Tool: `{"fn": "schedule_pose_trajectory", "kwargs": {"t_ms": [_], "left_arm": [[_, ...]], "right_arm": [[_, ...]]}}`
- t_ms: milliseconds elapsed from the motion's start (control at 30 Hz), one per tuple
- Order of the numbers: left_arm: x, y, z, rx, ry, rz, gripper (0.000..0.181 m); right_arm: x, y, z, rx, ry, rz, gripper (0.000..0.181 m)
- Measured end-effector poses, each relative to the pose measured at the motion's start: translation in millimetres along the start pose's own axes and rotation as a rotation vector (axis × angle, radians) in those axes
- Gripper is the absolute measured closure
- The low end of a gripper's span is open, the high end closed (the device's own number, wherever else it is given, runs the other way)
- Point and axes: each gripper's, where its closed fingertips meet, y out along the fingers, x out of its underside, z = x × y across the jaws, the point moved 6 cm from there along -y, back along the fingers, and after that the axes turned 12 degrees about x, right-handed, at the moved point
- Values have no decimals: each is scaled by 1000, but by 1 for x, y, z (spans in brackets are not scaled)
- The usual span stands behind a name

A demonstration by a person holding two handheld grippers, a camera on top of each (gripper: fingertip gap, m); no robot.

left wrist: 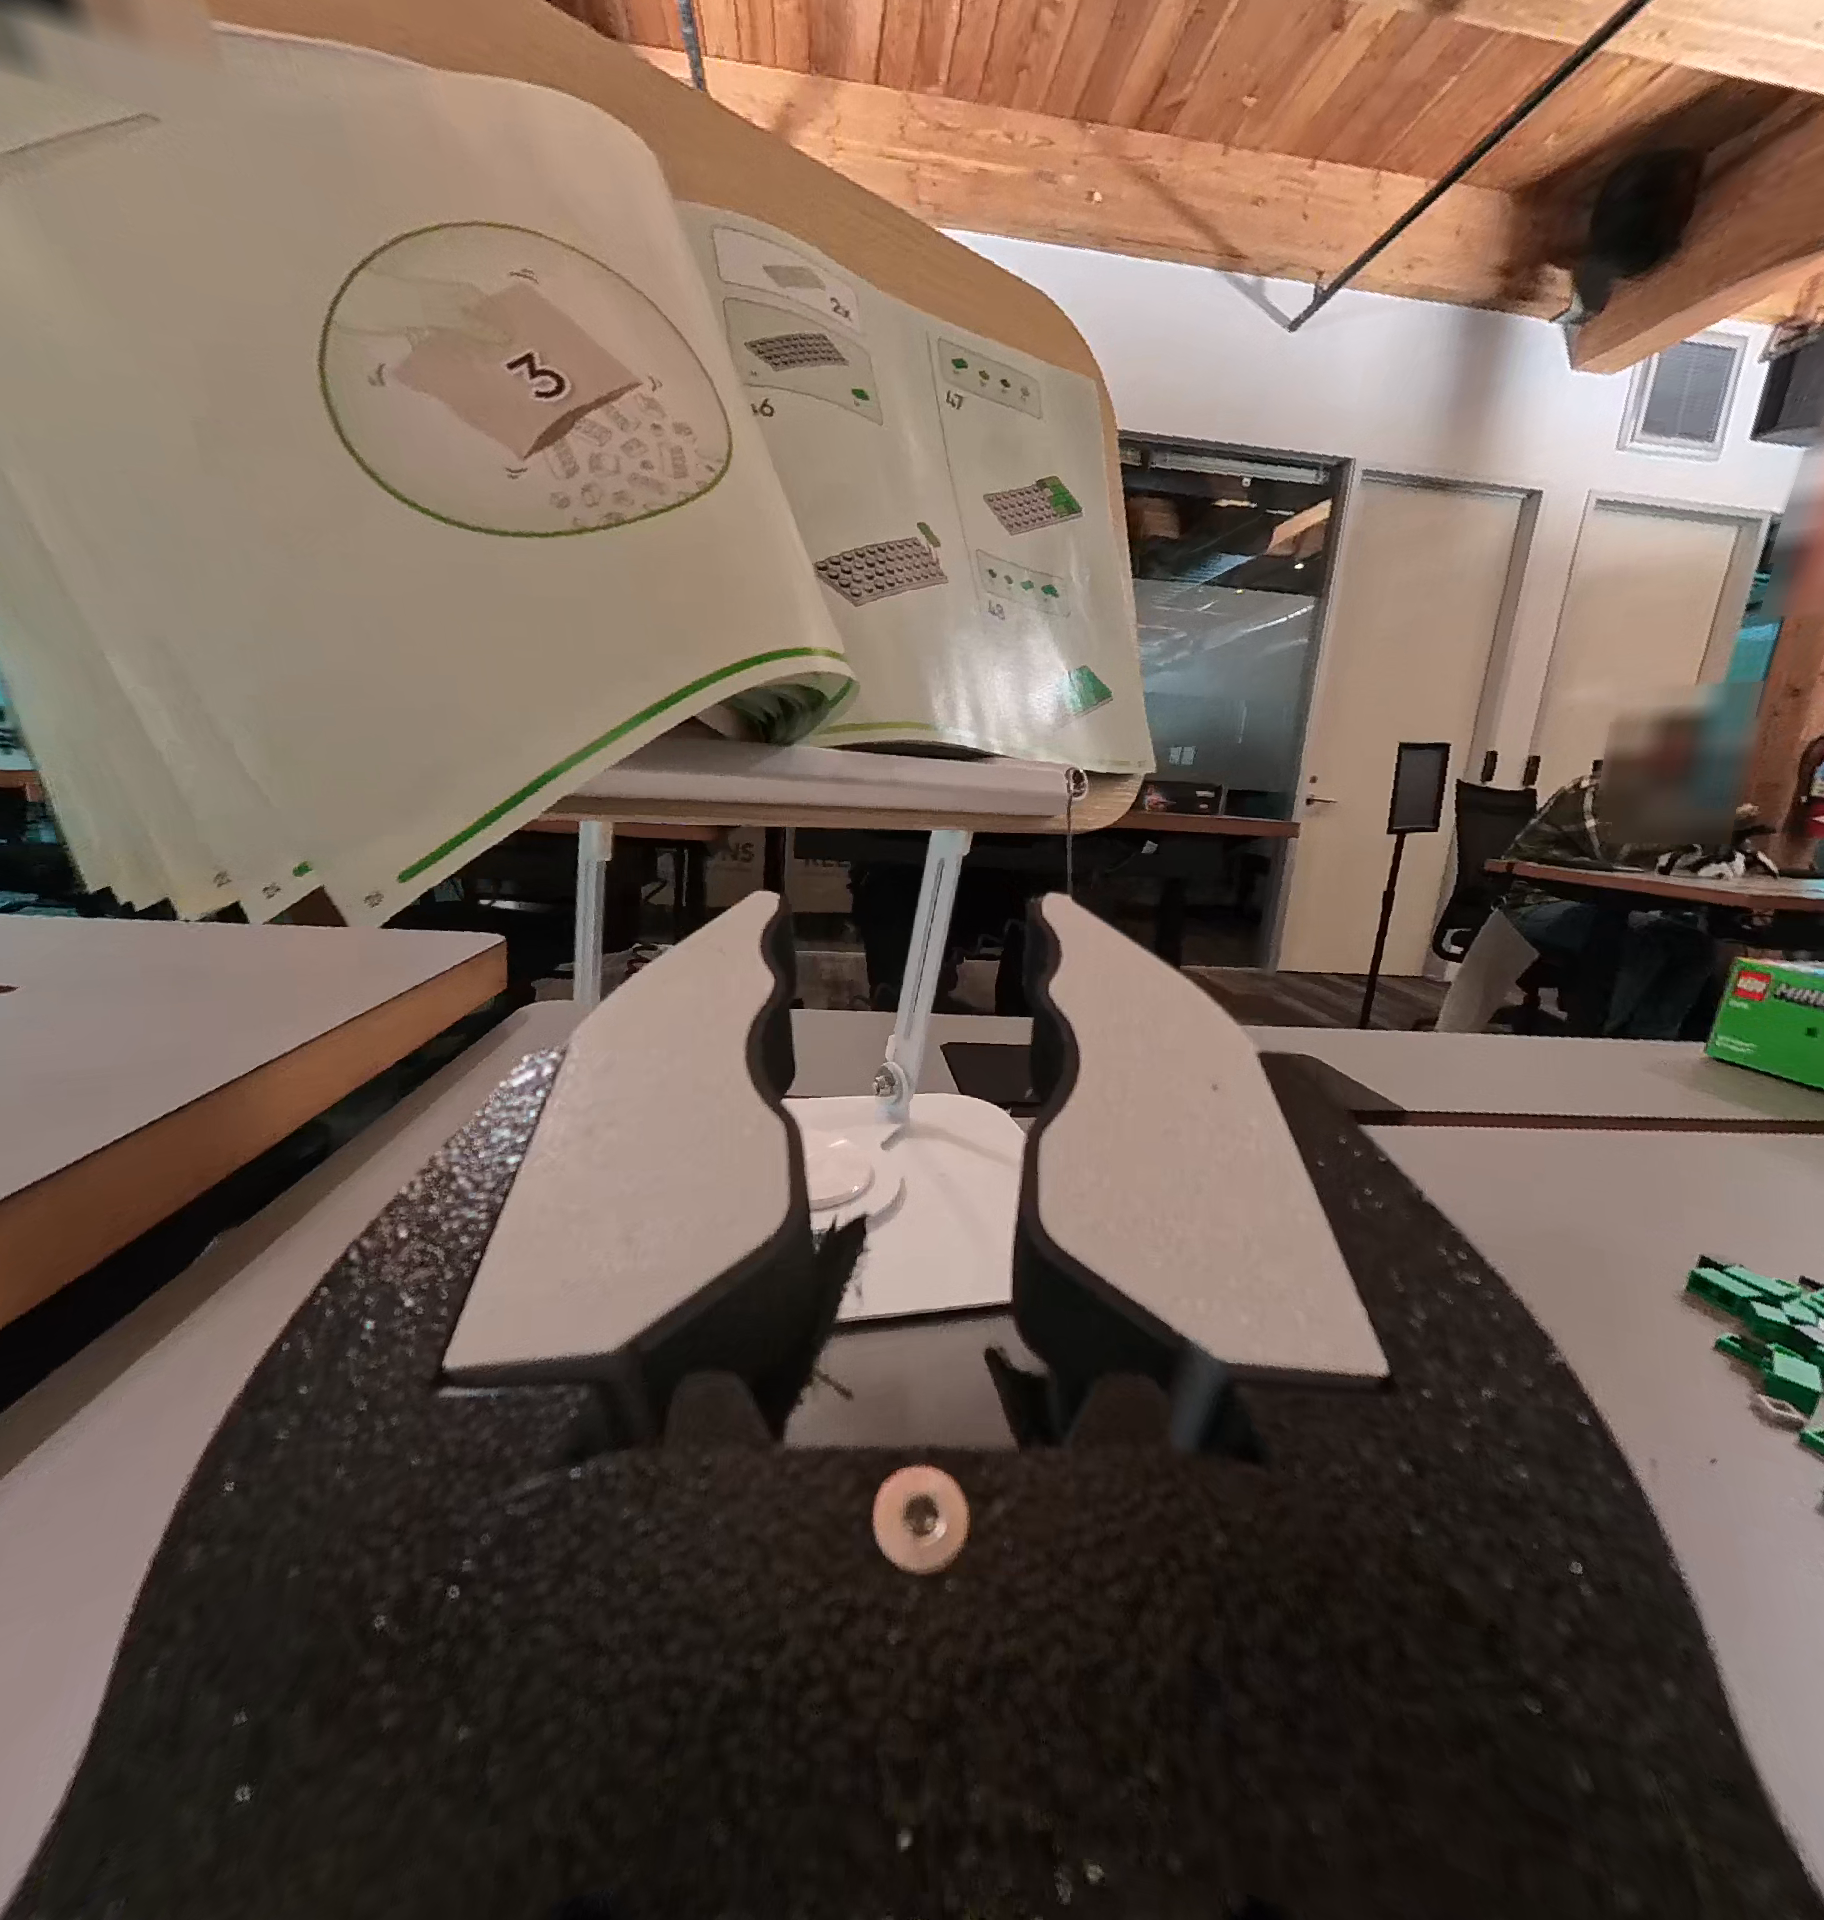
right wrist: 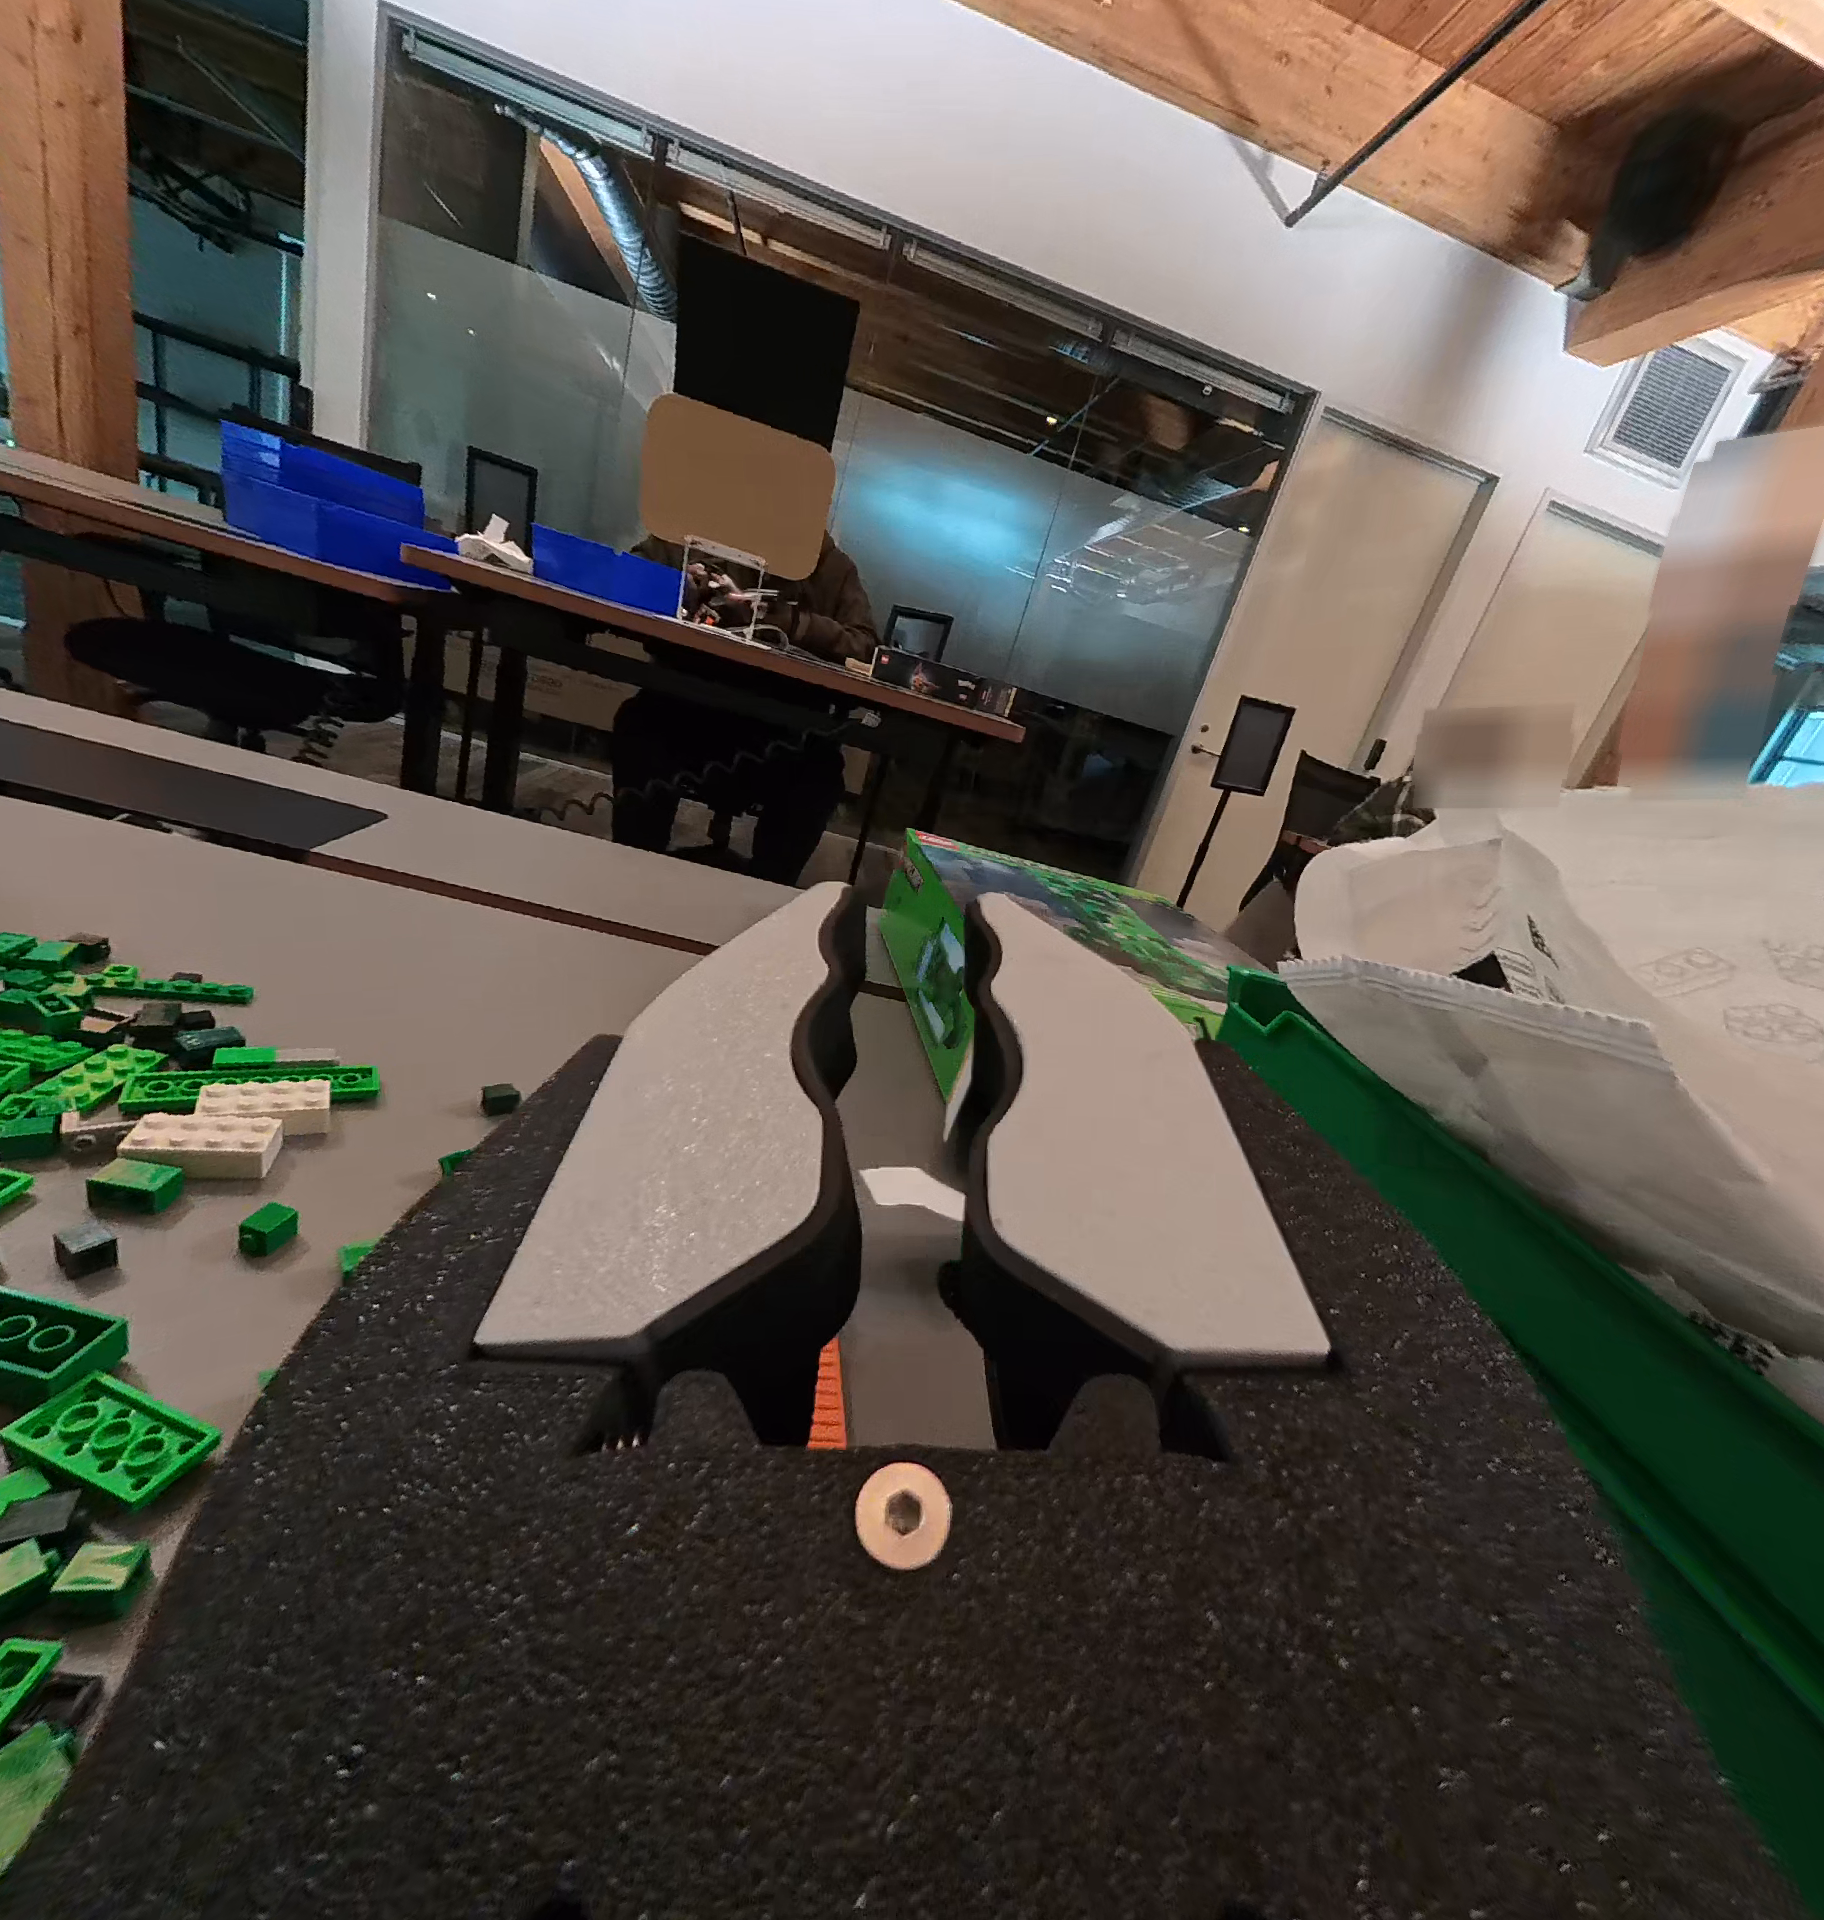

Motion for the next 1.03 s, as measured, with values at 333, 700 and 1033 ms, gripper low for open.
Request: {"fn": "schedule_pose_trajectory", "kwargs": {"t_ms": [333,700,1033], "left_arm": [[2,16,32,97,247,-103,142],[6,49,63,75,298,-393,119],[12,88,172,165,458,-740,57]], "right_arm": [[-2,-1,-18,-78,-42,3,165],[-4,-10,-94,-518,-74,-131,140],[-159,-66,-212,-869,113,-82,72]]}}
